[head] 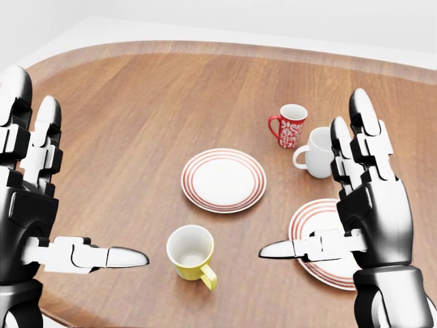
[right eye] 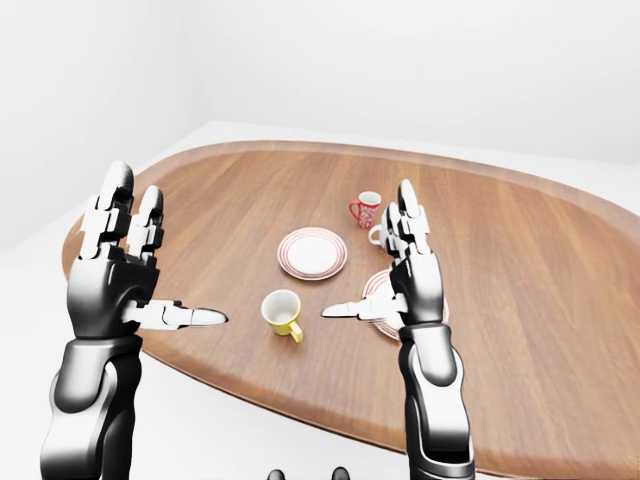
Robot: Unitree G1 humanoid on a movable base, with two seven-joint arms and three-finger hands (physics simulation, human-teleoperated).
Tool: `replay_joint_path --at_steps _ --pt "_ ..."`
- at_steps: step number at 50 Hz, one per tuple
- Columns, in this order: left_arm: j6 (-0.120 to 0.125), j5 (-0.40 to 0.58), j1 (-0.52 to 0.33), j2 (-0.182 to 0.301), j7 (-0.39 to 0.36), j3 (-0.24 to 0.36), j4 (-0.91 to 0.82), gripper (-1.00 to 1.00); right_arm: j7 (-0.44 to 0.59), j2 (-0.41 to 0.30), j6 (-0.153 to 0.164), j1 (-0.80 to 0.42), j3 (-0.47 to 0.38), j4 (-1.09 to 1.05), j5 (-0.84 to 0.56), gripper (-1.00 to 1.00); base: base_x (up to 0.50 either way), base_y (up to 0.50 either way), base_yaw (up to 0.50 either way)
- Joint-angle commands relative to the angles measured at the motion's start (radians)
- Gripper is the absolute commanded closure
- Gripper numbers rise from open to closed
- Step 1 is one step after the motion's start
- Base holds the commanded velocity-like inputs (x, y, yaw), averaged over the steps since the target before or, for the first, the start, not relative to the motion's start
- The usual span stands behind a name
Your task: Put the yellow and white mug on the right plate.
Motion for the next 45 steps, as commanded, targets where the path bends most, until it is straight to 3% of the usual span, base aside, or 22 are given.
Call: replay_joint_path --at_steps 1,14,38,45 --pt "0.000 0.001 0.005 -0.001 -0.002 -0.003 -0.008 -1.00 -0.001 -0.001 0.000 0.001 -0.001 -0.006 0.020 -1.00 0.48 0.15 0.00" --pt "0.000 0.001 0.003 -0.003 -0.002 -0.007 -0.005 -1.00 -0.011 -0.003 0.000 -0.005 0.006 0.021 -0.011 -1.00 0.44 0.13 0.00" --pt "0.000 -0.004 -0.002 0.000 -0.004 0.000 -0.004 -1.00 0.000 -0.001 0.000 0.000 0.032 0.050 -0.077 -1.00 0.00 0.00 0.00" --pt "0.000 -0.006 0.001 0.000 -0.007 0.002 -0.002 -1.00 0.016 -0.017 0.000 -0.072 0.026 0.060 -0.116 -1.00 0.00 0.00 0.00"
